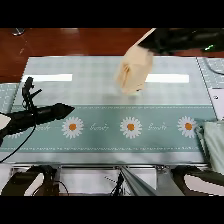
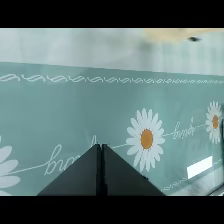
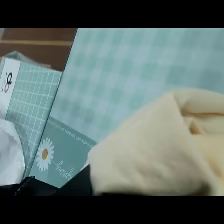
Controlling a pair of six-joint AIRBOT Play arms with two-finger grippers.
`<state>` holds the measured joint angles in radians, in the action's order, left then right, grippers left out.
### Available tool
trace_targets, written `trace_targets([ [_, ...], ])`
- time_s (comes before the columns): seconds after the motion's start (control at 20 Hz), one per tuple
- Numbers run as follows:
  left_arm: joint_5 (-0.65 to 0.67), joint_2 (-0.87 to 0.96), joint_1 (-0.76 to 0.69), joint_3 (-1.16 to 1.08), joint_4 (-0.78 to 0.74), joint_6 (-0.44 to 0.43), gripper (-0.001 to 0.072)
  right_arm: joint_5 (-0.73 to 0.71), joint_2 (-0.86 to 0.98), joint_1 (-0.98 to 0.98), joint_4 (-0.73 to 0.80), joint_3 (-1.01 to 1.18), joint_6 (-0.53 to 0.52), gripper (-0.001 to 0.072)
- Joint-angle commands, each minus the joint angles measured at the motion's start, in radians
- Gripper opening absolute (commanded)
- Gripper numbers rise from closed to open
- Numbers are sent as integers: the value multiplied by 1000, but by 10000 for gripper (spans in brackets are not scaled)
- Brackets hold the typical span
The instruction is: Fold the shirts.
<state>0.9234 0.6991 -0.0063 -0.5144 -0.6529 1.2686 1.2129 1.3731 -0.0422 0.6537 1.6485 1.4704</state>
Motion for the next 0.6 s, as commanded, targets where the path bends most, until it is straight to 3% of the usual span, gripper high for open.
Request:
trace_targets([
  [0.0, 46, 0, 0, 0, 0, 0, 27, 162, -67, 203, 66, 82, 90, 22],
  [0.3, 72, 0, -1, 0, 40, 0, 28, 449, -203, 583, 308, 82, 166, 20],
  [0.45, 72, 0, 0, 0, 44, 0, 28, 617, -241, 737, 469, 71, 157, 19],
  [0.55, 72, 0, 0, 0, 44, -1, 28, 642, -291, 842, 486, 19, 141, 19],
])
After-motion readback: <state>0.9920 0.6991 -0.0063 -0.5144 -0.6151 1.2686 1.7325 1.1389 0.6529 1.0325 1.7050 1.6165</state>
